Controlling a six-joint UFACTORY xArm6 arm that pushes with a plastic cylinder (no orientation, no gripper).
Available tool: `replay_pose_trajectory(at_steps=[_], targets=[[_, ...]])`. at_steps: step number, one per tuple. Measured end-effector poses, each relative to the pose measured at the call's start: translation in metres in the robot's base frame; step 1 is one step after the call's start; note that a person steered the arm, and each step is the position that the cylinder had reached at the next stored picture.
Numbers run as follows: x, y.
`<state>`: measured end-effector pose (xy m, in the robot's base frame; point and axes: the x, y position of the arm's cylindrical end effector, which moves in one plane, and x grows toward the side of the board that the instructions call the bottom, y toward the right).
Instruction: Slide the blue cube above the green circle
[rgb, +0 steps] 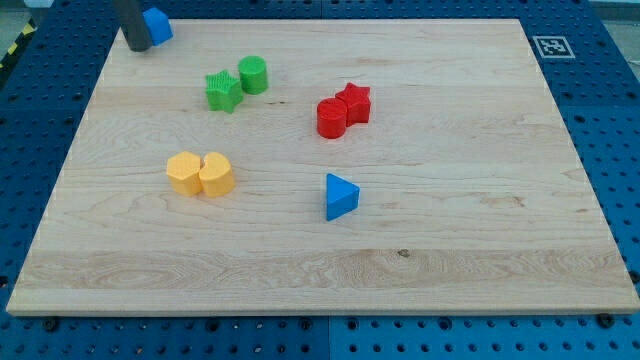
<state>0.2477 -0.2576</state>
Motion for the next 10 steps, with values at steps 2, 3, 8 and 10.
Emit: replay_pose_trajectory(at_steps=[2,3,8,10], targets=[[-0.007,-0.046],[-0.057,-0.041],[-0.019,0.067],[0.0,0.087]])
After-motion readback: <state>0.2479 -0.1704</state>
